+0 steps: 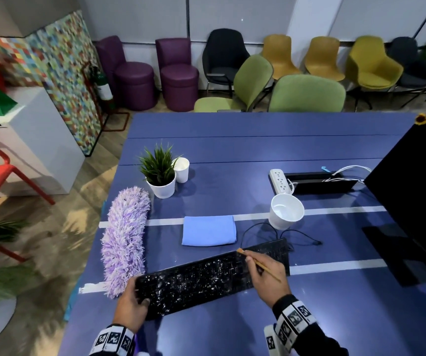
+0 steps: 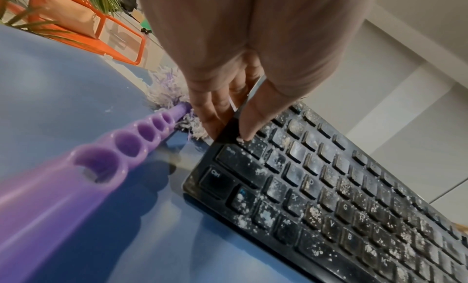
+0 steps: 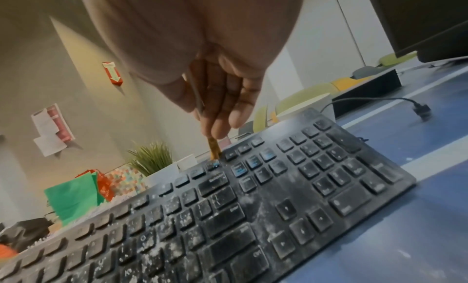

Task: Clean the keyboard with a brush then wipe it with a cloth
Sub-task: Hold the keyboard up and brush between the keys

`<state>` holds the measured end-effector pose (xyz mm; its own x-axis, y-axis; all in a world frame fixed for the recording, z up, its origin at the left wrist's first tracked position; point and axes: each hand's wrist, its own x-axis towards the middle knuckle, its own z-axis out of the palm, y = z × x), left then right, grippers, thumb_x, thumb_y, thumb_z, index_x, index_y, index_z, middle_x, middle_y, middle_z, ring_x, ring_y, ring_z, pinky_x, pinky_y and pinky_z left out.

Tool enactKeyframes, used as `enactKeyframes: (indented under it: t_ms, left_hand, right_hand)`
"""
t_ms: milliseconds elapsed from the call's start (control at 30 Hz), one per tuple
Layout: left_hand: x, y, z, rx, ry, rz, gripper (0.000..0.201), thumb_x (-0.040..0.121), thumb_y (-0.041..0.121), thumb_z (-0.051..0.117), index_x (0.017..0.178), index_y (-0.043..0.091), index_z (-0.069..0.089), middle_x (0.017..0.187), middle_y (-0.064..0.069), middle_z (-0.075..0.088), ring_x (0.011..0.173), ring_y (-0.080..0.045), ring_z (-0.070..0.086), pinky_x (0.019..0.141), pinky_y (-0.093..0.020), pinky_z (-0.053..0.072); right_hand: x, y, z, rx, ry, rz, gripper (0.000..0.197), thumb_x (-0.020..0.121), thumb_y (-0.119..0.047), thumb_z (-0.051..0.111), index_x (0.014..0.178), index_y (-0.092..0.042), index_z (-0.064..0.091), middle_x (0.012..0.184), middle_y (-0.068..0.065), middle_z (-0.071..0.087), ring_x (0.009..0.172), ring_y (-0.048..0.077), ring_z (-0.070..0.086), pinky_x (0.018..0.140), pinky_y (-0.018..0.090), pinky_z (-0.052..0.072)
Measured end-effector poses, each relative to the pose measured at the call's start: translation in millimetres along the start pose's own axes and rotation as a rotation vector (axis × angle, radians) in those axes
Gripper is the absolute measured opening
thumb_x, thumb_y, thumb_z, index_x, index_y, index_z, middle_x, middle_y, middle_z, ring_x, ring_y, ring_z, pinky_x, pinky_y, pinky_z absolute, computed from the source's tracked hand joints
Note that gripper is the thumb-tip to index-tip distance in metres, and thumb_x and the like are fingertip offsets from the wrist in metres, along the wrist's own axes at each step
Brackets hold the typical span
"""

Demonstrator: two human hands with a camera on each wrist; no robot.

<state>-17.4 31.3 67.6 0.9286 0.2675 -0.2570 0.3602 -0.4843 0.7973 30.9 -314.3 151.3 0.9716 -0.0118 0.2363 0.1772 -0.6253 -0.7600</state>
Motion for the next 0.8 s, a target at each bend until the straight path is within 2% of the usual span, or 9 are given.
enactKeyframes:
  t_ms: [67,133,267,367,433,567,633,700,800]
  left_hand:
    - [1,0,1,0.002,0.003,-0.009,0.058,0.073,-0.018,0.064,0.115,0.019,0.046,0.091,-0.014,0.069,0.075,-0.025,0.069,0.072,-0.02,0.054]
    - [1,1,0,0.014,0.001,-0.012,0.058,0.074,-0.017,0.064,0.118,0.017,0.047,0.091,-0.013,0.069,0.076,-0.026,0.069,0.075,-0.027,0.054]
    - [-1,2,0,0.001,0.011,0.006,0.061,0.074,-0.019,0.063,0.113,0.024,0.045,0.089,-0.01,0.069,0.074,-0.021,0.068,0.066,-0.005,0.048]
    - [0,0,0,-0.007,0.004,-0.006,0.062,0.073,-0.018,0.064,0.115,0.025,0.046,0.09,-0.01,0.071,0.078,-0.024,0.07,0.077,-0.022,0.053]
    - [-1,2,-2,-0.002,-0.006,-0.009,0.06,0.074,-0.018,0.063,0.114,0.024,0.045,0.09,-0.011,0.071,0.079,-0.026,0.071,0.076,-0.026,0.053]
    - [-3,6,-3,-0.01,0.002,0.006,0.06,0.074,-0.018,0.063,0.113,0.024,0.045,0.089,-0.009,0.069,0.077,-0.023,0.07,0.072,-0.021,0.049]
    - [-2,6,-3,-0.01,-0.003,0.01,0.061,0.074,-0.017,0.063,0.115,0.025,0.044,0.091,-0.008,0.07,0.079,-0.023,0.07,0.076,-0.024,0.052]
    - [-3,4,-3,0.002,-0.005,0.009,0.062,0.074,-0.017,0.064,0.114,0.025,0.043,0.092,-0.008,0.069,0.082,-0.026,0.069,0.084,-0.029,0.052]
    - [-4,5,-3,0.0,0.0,0.018,0.061,0.074,-0.017,0.063,0.113,0.024,0.042,0.093,-0.009,0.068,0.083,-0.027,0.07,0.08,-0.028,0.053]
  right_hand:
    - [-2,8,2,0.016,0.003,0.053,0.017,0.087,-0.006,0.063,0.096,-0.016,0.075,0.087,-0.008,0.071,0.078,-0.003,0.066,0.072,0.009,0.052]
    - [-7,14,5,0.017,-0.06,0.134,0.015,0.087,-0.006,0.062,0.093,-0.012,0.075,0.086,-0.005,0.073,0.078,-0.004,0.067,0.069,0.005,0.051]
    - [-8,9,3,0.044,0.062,0.085,0.018,0.087,-0.006,0.064,0.096,-0.017,0.074,0.088,-0.009,0.071,0.08,-0.006,0.065,0.071,0.005,0.048]
    - [-9,18,9,-0.023,-0.06,0.213,0.02,0.091,-0.013,0.06,0.086,-0.026,0.073,0.087,-0.01,0.07,0.08,-0.003,0.064,0.076,0.008,0.047]
    - [-14,24,11,-0.108,-0.15,0.296,0.022,0.094,-0.021,0.054,0.085,-0.025,0.074,0.094,-0.007,0.071,0.088,0.005,0.064,0.083,0.014,0.046]
    - [-21,24,10,0.001,0.041,0.218,0.015,0.088,-0.005,0.063,0.09,-0.011,0.076,0.085,-0.004,0.072,0.075,-0.013,0.062,0.068,0.001,0.046]
    - [-28,23,16,0.017,-0.063,0.199,0.015,0.088,-0.008,0.063,0.093,-0.014,0.075,0.087,-0.005,0.073,0.079,-0.011,0.064,0.073,0.01,0.053]
    - [-34,20,22,0.031,-0.172,0.164,0.016,0.089,-0.014,0.063,0.098,-0.02,0.075,0.091,-0.01,0.073,0.083,-0.009,0.065,0.077,0.011,0.053]
    - [-37,22,24,0.023,-0.199,0.097,0.019,0.09,-0.017,0.062,0.101,-0.026,0.074,0.093,-0.014,0.072,0.084,-0.007,0.065,0.078,0.012,0.053]
